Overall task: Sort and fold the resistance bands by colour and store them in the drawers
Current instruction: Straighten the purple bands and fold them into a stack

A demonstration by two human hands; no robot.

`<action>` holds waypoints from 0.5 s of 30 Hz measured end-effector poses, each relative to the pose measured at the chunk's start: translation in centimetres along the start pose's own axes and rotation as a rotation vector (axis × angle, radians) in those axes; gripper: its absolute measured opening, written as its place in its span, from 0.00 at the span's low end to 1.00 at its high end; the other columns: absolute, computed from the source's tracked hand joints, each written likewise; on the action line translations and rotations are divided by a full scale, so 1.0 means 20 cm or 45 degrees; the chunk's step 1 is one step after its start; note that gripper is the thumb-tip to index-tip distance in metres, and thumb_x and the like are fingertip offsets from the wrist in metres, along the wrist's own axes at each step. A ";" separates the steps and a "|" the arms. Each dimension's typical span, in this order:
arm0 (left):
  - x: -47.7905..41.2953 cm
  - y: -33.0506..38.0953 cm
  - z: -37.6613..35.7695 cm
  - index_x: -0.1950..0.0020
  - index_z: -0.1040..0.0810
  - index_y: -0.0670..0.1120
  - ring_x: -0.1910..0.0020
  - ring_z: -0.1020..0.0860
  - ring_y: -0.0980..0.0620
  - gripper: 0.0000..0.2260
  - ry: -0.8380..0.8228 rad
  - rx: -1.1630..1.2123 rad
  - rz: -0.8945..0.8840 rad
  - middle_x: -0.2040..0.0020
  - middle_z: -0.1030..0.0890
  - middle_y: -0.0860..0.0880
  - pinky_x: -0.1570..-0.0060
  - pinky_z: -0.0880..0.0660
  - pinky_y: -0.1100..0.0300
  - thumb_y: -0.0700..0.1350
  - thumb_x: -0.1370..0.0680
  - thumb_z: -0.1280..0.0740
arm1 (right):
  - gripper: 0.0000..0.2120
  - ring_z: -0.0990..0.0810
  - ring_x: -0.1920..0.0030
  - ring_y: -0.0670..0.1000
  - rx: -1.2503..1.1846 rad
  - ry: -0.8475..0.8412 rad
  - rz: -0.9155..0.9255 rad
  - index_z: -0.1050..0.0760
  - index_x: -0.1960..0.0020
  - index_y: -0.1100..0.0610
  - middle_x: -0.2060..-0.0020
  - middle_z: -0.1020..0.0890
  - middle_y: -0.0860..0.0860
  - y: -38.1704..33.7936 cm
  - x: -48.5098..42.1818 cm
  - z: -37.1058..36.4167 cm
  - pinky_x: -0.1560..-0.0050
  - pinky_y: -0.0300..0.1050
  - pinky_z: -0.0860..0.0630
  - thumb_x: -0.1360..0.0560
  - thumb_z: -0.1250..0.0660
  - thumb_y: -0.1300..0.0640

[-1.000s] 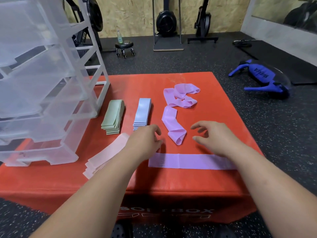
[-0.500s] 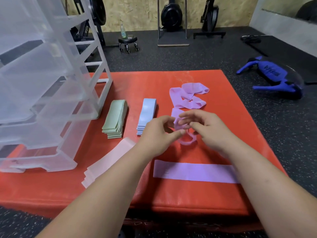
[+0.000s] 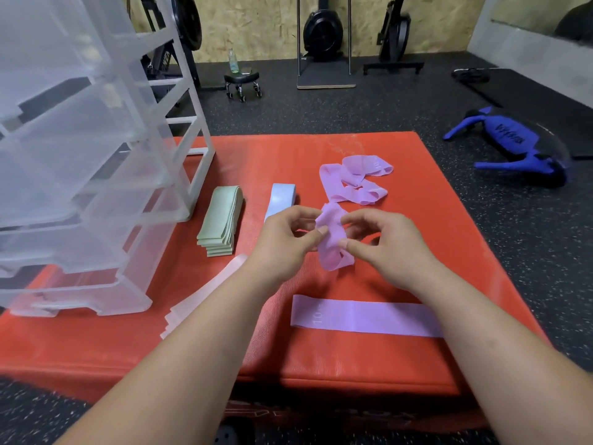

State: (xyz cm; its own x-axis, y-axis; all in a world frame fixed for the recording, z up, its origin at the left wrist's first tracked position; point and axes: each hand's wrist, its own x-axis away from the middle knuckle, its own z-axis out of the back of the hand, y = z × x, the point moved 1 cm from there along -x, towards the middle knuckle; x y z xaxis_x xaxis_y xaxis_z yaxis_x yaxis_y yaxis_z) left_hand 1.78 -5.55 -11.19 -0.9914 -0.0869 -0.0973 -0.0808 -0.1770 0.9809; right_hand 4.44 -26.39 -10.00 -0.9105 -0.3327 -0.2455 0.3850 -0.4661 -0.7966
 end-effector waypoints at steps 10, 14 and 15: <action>0.02 0.08 0.01 0.37 0.19 0.47 0.59 0.19 0.54 0.14 0.152 -0.078 -0.219 0.57 0.14 0.48 0.55 0.24 0.63 0.37 0.21 0.26 | 0.05 0.18 0.57 0.44 -0.130 0.277 0.015 0.19 0.50 0.51 0.58 0.15 0.43 -0.05 -0.04 0.11 0.51 0.39 0.24 0.22 0.28 0.61; 0.01 0.05 0.01 0.39 0.17 0.49 0.56 0.18 0.54 0.12 0.185 -0.203 -0.253 0.56 0.14 0.54 0.52 0.23 0.64 0.38 0.21 0.27 | 0.05 0.20 0.60 0.46 0.036 0.441 -0.094 0.19 0.51 0.50 0.60 0.16 0.44 0.02 -0.07 0.20 0.52 0.45 0.23 0.22 0.28 0.60; 0.00 0.04 0.01 0.39 0.17 0.50 0.55 0.18 0.54 0.12 0.178 -0.235 -0.247 0.55 0.15 0.54 0.51 0.23 0.64 0.38 0.21 0.27 | 0.05 0.20 0.59 0.48 0.158 0.439 -0.172 0.19 0.51 0.50 0.60 0.16 0.45 0.05 -0.06 0.23 0.51 0.47 0.23 0.23 0.29 0.59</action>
State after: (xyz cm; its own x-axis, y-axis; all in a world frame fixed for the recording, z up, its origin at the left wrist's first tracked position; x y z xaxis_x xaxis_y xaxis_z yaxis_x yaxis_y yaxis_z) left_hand 1.61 -5.53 -10.36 -0.9346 -0.1660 -0.3145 -0.2344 -0.3773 0.8959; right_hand 6.68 -30.26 -7.98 -0.9434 0.0241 -0.3308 0.2539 -0.5893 -0.7670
